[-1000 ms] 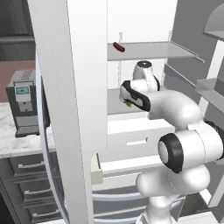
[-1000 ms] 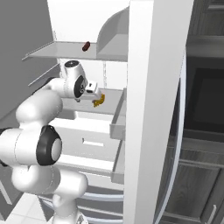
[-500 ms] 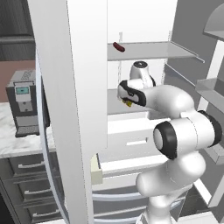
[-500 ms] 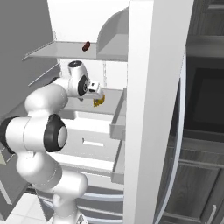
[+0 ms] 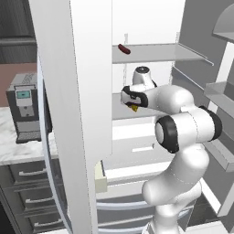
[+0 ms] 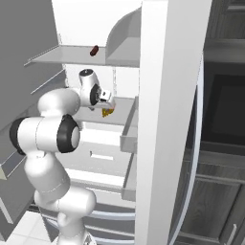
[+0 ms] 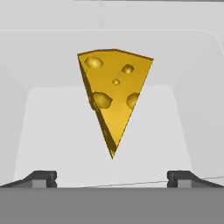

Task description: Retrieve the sausage and cheese from the fridge and place them on the cutting board on the counter.

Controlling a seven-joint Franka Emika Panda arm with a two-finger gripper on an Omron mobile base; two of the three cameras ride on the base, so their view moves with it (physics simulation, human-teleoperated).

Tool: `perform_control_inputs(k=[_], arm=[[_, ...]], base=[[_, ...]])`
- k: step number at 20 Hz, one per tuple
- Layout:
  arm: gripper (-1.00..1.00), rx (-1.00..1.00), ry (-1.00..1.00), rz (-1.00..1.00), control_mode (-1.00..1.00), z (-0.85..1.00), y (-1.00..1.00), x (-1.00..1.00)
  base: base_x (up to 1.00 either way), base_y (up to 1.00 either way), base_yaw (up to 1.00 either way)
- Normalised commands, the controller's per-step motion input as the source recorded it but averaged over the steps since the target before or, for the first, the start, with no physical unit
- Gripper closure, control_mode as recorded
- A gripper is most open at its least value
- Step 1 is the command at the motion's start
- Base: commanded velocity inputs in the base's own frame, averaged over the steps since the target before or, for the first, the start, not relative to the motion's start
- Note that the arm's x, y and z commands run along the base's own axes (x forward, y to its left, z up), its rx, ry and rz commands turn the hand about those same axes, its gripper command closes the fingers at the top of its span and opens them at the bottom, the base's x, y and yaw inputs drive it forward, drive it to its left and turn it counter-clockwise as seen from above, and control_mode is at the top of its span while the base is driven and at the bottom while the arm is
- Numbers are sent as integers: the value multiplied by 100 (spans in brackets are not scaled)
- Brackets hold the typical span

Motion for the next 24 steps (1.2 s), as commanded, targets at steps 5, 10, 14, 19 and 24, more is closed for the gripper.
perform_control_inputs(k=[5, 10, 14, 19, 24], arm=[[-100, 0, 0, -2, -100, -9, 0, 39], [-100, 0, 0, -2, -100, -6, 0, 39], [-100, 0, 0, -2, -100, -17, 0, 39], [-100, 2, 3, -4, -100, -34, -11, 11], [-100, 5, 3, -5, -100, -31, -23, 0]], base=[[0, 0, 0], [0, 0, 0], [0, 0, 0], [0, 0, 0], [0, 0, 0]])
